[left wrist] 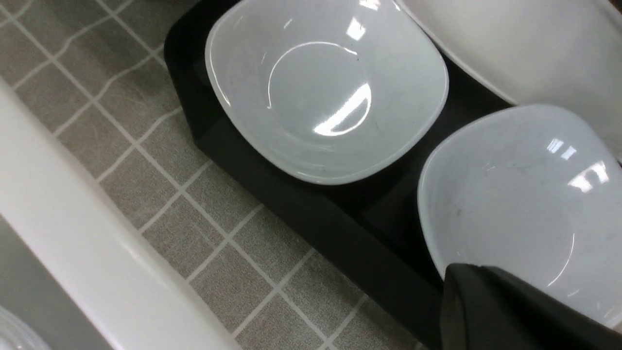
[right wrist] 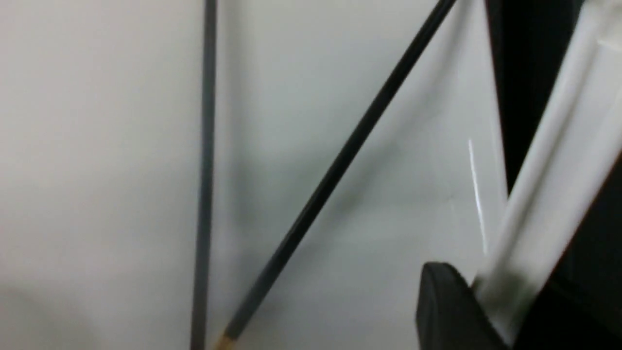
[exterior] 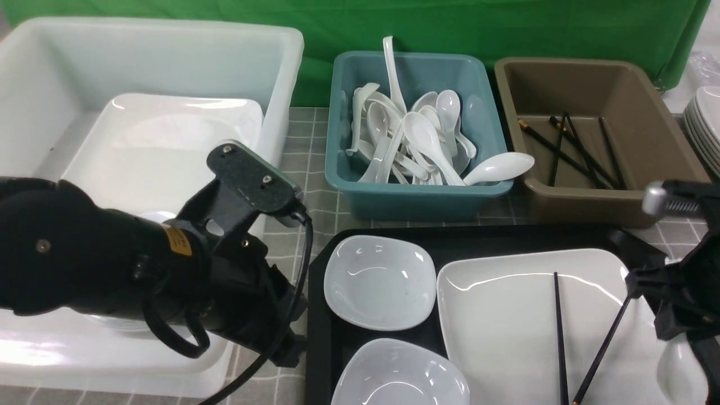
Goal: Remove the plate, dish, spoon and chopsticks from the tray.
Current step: Use the right arm to grab a soup spoon from the plate, then use the right arm to put the soup spoon into the small storage box in the middle
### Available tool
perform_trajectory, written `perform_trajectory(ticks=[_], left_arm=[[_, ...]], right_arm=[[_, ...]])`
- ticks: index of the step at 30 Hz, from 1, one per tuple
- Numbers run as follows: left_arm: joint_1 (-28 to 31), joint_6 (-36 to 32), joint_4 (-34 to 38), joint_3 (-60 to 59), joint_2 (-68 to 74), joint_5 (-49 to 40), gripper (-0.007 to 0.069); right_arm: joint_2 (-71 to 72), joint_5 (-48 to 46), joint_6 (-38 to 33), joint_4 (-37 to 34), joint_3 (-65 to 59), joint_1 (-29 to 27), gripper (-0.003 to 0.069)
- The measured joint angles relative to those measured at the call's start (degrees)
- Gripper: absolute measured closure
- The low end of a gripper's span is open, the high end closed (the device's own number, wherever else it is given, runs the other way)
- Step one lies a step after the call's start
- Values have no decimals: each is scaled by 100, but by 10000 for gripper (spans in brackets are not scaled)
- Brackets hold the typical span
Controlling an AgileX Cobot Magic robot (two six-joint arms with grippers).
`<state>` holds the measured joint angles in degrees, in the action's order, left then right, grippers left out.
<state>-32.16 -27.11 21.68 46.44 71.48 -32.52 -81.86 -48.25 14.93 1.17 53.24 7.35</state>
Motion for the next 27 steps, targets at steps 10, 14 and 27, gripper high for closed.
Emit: perform_trajectory(ticks=[10,14,27], left_arm=[[-4,-118,342,427,12,1224,624],[-4,263,342,832,12,2115,624],[17,400,-337,959,16,2976,624]], right_arm=[[86,419,-1085,-1430,1085,0,466],[-668,710,-1587,-2180,2204,152,466],[-3356,1494,-1493,-2400,5624,935,456]])
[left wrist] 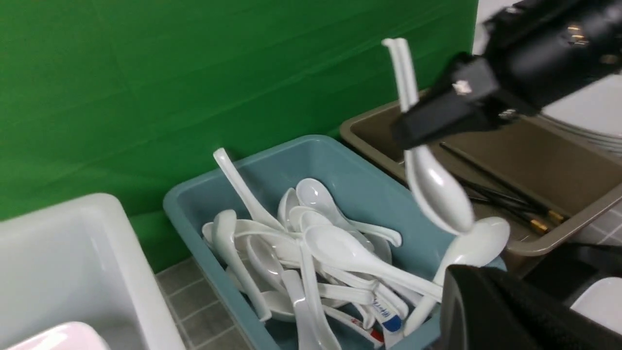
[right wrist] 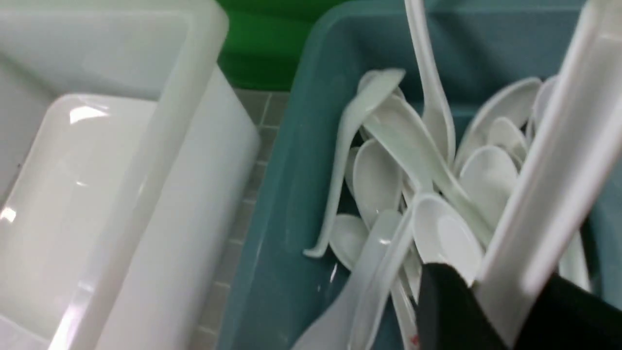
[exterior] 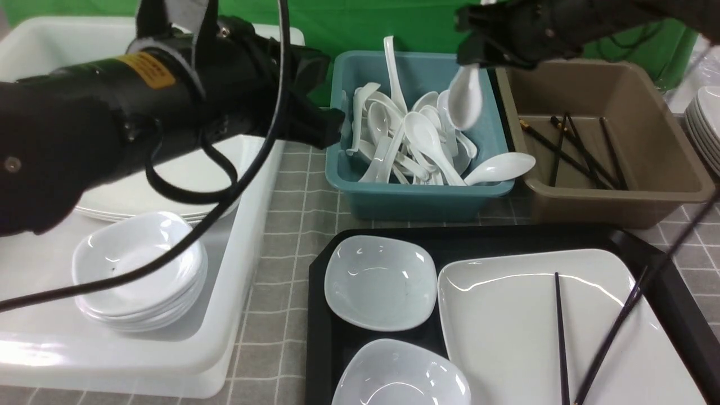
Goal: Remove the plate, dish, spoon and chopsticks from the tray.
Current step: Use the right arm to put the soup spoon into the small storage box in the middle
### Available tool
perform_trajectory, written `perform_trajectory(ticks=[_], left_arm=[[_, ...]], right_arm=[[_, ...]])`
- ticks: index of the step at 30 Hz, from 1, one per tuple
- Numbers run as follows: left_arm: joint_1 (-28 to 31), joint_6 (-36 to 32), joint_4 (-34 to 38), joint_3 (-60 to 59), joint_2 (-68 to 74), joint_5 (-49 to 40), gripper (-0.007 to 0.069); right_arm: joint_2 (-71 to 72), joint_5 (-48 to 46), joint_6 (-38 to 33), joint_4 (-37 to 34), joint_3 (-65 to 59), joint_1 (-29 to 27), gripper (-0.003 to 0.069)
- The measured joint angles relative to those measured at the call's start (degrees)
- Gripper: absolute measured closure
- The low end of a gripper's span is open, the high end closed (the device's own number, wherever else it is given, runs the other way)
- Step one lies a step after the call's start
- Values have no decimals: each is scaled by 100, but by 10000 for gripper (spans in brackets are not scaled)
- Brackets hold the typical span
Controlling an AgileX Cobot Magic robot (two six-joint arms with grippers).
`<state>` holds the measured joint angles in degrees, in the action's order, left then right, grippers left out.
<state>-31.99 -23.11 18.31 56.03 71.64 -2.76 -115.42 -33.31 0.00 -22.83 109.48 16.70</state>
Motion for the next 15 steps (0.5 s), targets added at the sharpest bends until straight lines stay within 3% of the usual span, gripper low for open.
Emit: perform_trajectory(ticks=[6,9,12,15], left_arm=[[325,218,-113,7,0,-352,624],[541,293,-121,7,0,-800,624],[668,359,-131,7,0,-1341,624],[685,364,-131,7,0,-1860,624]], right_arm=[[-388,-238,182,7,467,19,251],[-206,-819,0,122,506,-7,211],[193,-1739,-102,477,510,-130,286],[717,-2973,-249,901,523,-388,463]])
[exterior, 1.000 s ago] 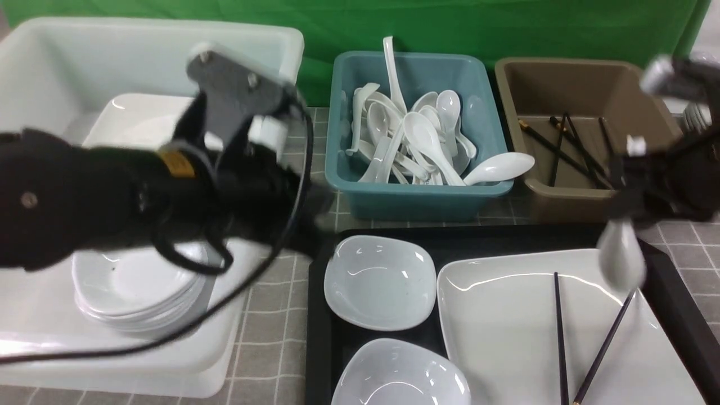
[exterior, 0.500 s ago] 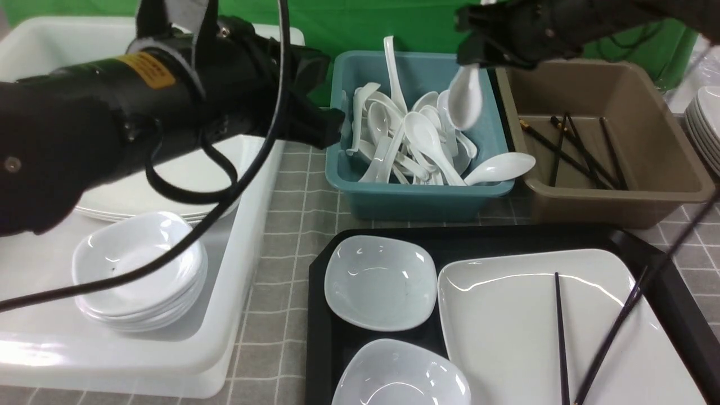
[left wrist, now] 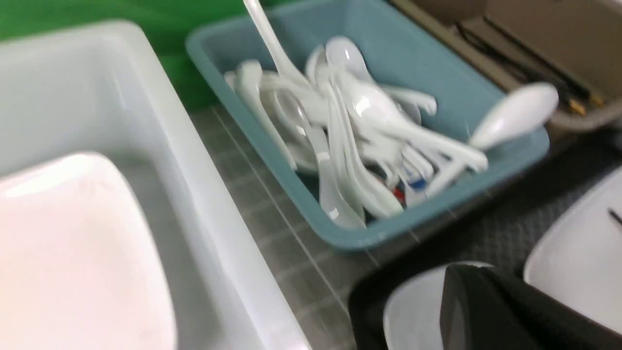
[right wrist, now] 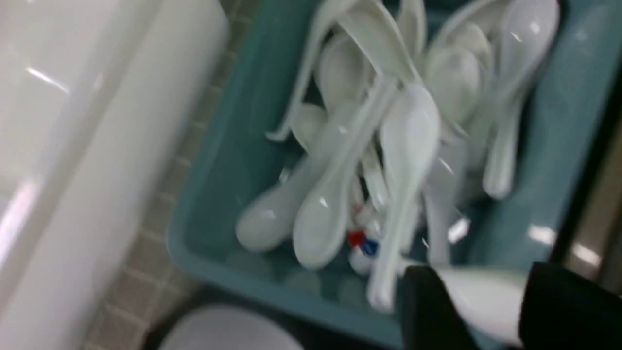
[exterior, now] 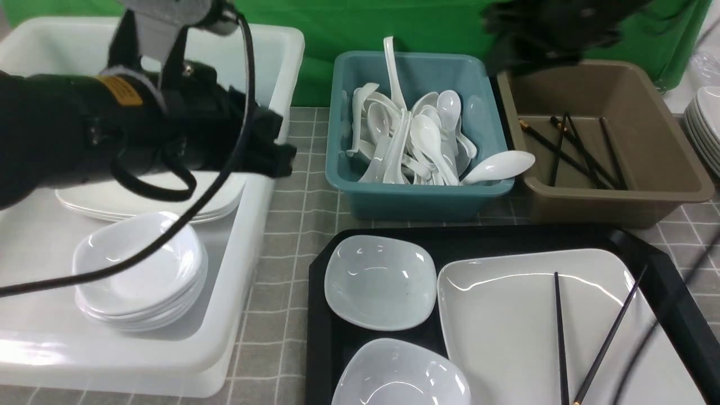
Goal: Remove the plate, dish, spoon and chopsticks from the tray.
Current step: Use the right arm to grab a pair of chopsticks from the plate
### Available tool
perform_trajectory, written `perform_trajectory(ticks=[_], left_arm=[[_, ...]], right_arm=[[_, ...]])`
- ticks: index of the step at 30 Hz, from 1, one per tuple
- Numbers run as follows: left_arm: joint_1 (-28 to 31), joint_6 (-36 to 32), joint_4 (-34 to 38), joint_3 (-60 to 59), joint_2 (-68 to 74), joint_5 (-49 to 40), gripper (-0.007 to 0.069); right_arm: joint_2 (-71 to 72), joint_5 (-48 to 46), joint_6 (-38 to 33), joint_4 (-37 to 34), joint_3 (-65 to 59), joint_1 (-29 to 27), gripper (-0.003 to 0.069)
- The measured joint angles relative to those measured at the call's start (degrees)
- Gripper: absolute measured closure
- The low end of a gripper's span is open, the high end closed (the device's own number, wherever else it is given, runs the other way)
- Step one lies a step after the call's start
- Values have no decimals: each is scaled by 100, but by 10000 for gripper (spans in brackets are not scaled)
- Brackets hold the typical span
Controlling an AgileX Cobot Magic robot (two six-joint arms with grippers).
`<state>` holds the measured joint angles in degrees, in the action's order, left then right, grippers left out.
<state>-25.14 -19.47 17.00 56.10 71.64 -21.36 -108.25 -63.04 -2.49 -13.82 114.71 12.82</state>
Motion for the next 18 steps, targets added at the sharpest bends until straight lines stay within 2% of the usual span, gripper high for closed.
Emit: perform_trajectory(ticks=[1,4,10,12,15,16,17,18], left_arm=[[5,0,0,0,0,-168,624],[5,0,6,0,0,-616,624],[5,0,6,0,0,-1316,624],[5,0,0,0,0,-1403,624],[5,0,0,0,0,-1427,624],[5,0,0,0,0,-1441,624],[5,0,0,0,0,-1441,624],[5,0,0,0,0,-1441,624]], right_arm=[[211,-250,-59,161,-56,-97,522],[654,-363,-169,445,-429,-240,615],[1568,-352,118,607,-2393,-277,634],[1868,-220,249,626,-3398,-277,608],[2147,247,709,635,-4522,-277,506],[2258,516,935,614,-4995,-277,421],[2268,556,951,604,-5056,-277,407],[2310,799,1054,556,-5449,-277,319]])
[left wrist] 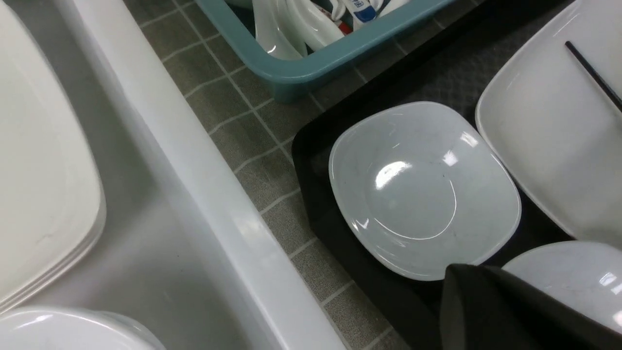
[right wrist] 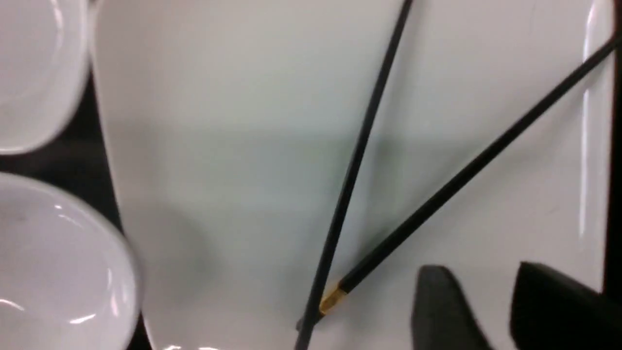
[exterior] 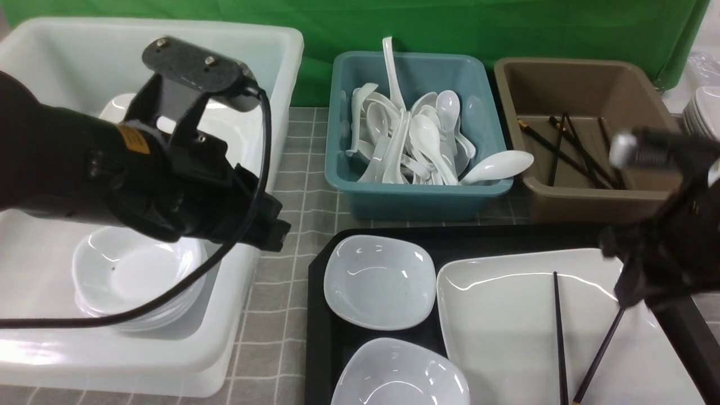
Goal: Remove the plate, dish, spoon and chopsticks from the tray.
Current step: Use the right arm to grab a pair of chopsticks from the plate
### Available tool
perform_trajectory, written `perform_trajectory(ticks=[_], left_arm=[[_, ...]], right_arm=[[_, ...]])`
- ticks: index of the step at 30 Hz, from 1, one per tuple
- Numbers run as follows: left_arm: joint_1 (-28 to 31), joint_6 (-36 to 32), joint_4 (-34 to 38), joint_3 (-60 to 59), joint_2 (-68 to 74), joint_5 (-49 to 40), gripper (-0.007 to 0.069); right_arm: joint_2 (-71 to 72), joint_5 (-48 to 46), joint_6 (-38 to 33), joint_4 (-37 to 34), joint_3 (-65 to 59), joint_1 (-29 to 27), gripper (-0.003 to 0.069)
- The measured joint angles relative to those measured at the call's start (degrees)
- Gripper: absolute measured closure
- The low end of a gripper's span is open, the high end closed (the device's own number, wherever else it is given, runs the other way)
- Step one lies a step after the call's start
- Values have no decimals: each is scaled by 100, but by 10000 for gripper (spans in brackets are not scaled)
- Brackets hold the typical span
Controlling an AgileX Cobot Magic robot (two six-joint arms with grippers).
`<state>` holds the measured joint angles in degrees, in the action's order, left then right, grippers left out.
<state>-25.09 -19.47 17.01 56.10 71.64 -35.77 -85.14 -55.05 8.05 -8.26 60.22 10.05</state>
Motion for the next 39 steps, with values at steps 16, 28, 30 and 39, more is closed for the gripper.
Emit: perform_trajectory(ticks=[16,28,30,39], left_arm=[[0,-1,-24,0,0,71,624],[0,-1,-92,0,0,53,624],[0,5,-92,0,0,53,624],[0,5,-92,0,0,53,624]], right_arm=[[-320,1299,506,-190,-1187,1048,-22],[-825,1299,595,58,-1187,1188,256],[-825,1299,595,64,-1187,1188,344],[-825,1299,583,70,-1187,1188,576]])
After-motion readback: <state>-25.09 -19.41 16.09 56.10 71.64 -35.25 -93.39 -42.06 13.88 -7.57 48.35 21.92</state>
